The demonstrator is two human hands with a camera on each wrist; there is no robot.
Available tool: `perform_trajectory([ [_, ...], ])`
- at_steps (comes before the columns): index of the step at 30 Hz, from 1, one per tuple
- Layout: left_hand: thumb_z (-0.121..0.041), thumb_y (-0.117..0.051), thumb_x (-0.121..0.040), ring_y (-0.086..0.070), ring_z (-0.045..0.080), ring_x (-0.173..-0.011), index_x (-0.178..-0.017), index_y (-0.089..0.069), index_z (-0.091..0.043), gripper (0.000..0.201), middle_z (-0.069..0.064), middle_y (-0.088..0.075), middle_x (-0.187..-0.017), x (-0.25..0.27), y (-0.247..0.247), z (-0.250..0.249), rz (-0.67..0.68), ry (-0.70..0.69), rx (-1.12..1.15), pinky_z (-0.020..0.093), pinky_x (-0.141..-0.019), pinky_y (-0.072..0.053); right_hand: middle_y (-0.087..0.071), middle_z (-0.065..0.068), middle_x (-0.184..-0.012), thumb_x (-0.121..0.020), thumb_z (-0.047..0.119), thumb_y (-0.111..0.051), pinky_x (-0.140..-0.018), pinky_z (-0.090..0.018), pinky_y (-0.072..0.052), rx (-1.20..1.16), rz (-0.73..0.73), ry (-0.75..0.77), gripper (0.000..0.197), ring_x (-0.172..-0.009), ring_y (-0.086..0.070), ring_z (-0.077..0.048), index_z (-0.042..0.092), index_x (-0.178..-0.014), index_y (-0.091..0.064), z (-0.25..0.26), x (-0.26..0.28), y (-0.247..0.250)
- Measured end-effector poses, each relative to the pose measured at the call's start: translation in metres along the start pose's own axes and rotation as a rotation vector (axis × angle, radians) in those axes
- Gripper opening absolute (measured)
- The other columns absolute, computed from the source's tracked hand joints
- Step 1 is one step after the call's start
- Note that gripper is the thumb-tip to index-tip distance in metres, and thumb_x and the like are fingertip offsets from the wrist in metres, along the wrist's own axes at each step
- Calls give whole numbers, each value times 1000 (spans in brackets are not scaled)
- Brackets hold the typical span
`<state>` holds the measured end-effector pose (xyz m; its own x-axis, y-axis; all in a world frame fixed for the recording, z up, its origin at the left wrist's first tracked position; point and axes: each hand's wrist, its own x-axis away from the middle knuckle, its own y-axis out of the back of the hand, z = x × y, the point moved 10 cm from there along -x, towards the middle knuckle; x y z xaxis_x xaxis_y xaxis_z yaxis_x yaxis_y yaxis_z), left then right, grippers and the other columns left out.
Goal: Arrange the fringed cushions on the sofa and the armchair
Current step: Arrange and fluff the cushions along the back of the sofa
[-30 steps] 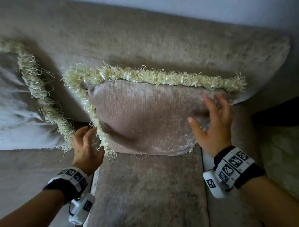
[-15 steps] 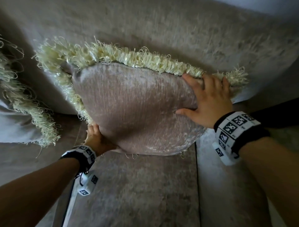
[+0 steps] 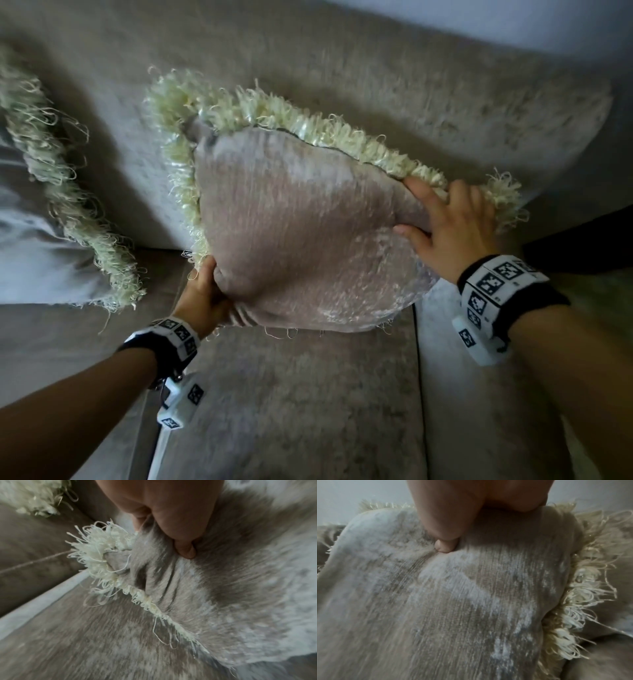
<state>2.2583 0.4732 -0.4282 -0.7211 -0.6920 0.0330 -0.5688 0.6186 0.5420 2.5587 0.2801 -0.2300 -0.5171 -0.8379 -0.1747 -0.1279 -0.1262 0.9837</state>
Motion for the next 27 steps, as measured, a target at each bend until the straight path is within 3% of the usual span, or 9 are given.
perform_trajectory([
  [1,-8,-76,-67,-54,12,-98,-130,-34,-52,88,-27,-57,-112,1,9,-6,4,-14,-32,18,-86,-47,-44,-18,-97,-82,55,-64,-78,-50,-39,-13,-14,-30,66,-88,-45,-36,34,-138,-36,-10,4,5],
  [3,-11,-76,-66,-54,28,-108,-141,-32,-41,92,0,-56,-126,-2,31,-26,5,-65,-144,46,-90,-50,-44,-20,-100,-83,57,-61,-80,-53,-39,-65,-43,-103,66,-91,-44,-38,32,-139,-35,-31,15,14],
  [4,-14,-74,-65,-54,35,-108,-143,-29,-41,94,13,-54,-128,-7,44,-38,0,-90,-205,51,-90,-49,-43,-22,-102,-83,58,-59,-81,-54,-39,-99,-60,-139,67,-92,-44,-40,32,-139,-34,-40,21,18],
  [6,-16,-71,-66,-51,39,-102,-143,-27,-41,92,26,-50,-122,-18,67,-65,-9,-121,-298,50,-89,-50,-43,-25,-107,-83,56,-62,-84,-59,-39,-176,-70,-212,70,-98,-43,-43,32,-140,-30,-57,34,21],
  [9,-8,-74,-70,-47,35,-88,-144,-28,-36,92,27,-50,-113,-34,84,-103,-8,-179,-441,48,-80,-50,-40,-28,-117,-80,48,-70,-92,-63,-38,-292,-29,-328,80,-110,-40,-47,34,-143,-22,-74,51,6],
  [12,-9,-73,-71,-48,36,-81,-146,-28,-34,91,23,-46,-103,-47,83,-115,-3,-188,-573,48,-70,-51,-37,-27,-126,-83,51,-67,-96,-60,-34,-321,16,-432,80,-118,-36,-45,35,-146,-20,-84,58,-22],
  [17,-22,-76,-75,-50,41,-88,-139,-29,-33,81,20,-41,-104,-63,61,-96,5,-78,-766,47,-63,-45,-33,-26,-132,-86,54,-61,-101,-58,-29,-299,65,-473,76,-121,-32,-44,33,-146,-18,-88,54,-73],
  [23,-53,-72,-72,-45,41,-96,-130,-25,-27,79,25,-40,-111,-79,54,-80,42,14,-978,50,-73,-45,-29,-23,-135,-86,61,-57,-100,-58,-30,-195,126,-463,80,-121,-31,-42,31,-147,-13,-99,38,-96],
  [27,-59,-76,-66,-37,42,-109,-137,-26,-34,91,29,-36,-125,-74,64,-83,68,-8,-962,55,-83,-44,-27,-23,-140,-85,57,-59,-100,-60,-33,-226,78,-437,82,-122,-31,-46,29,-150,-17,-96,41,-83],
])
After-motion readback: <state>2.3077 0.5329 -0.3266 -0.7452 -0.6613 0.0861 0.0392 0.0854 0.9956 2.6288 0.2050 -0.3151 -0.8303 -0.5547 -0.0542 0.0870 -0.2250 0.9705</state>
